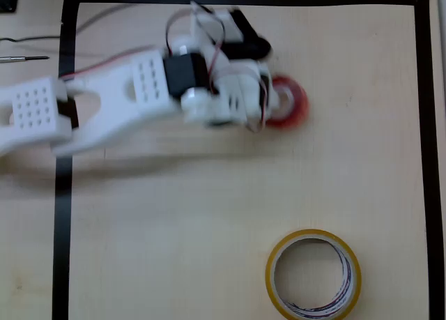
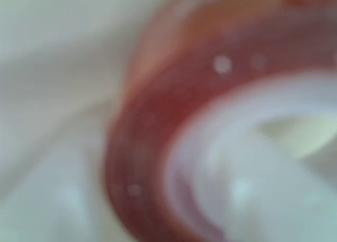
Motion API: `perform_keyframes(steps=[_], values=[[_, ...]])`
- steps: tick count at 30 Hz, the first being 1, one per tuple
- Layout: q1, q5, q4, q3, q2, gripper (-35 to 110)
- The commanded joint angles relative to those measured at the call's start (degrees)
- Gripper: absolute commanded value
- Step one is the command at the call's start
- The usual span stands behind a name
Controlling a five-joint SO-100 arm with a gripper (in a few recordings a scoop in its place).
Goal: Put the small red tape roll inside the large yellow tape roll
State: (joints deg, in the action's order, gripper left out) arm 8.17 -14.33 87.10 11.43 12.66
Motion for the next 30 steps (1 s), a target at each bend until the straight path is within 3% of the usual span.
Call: perform_keyframes(steps=[1,16,30], values=[[-5.36,2.55,-3.87,2.46,18.02,0],[-22.50,6.33,-17.67,2.29,18.98,0],[-27.69,6.42,-13.18,2.37,13.45,0]])
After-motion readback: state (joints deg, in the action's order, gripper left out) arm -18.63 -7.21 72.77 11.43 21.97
